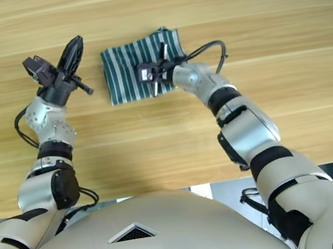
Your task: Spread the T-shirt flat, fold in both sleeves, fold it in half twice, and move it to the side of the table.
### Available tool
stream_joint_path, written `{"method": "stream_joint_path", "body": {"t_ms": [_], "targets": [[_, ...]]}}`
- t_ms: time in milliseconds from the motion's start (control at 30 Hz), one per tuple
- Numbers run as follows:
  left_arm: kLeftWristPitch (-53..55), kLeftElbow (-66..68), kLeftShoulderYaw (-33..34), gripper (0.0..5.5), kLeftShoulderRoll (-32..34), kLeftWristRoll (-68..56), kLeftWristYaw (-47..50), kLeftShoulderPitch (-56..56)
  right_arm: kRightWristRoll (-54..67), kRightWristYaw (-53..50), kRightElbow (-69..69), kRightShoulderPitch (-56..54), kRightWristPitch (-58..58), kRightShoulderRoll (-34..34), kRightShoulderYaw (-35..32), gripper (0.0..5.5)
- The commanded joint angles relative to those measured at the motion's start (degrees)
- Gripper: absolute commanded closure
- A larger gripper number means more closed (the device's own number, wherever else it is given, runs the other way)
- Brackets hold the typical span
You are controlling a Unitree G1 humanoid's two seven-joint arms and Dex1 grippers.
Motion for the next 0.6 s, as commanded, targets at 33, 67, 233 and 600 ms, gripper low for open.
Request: {"method": "stream_joint_path", "body": {"t_ms": [33, 67, 233, 600], "targets": [[-1.80, 0.32, -0.37, 5.50, -0.19, 1.47, 1.79, 1.13, 9.87, -6.50, 10.98, 5.52, 22.39, -7.21, -13.38, 5.48], [-2.03, 0.69, -0.21, 5.50, -0.18, 1.70, 2.40, 1.38, 12.62, -8.18, 11.29, 6.40, 24.22, -8.63, -16.73, 5.48], [-2.67, 2.80, 0.21, 5.50, 0.34, 2.82, 6.44, 1.94, 19.83, -14.58, 11.53, 9.82, 28.55, -12.66, -27.18, 5.48], [-2.70, 6.11, 1.42, 5.50, 0.80, 4.61, 15.24, 3.74, 23.47, -19.93, 10.67, 9.95, 28.38, -15.38, -38.18, 5.48]]}}
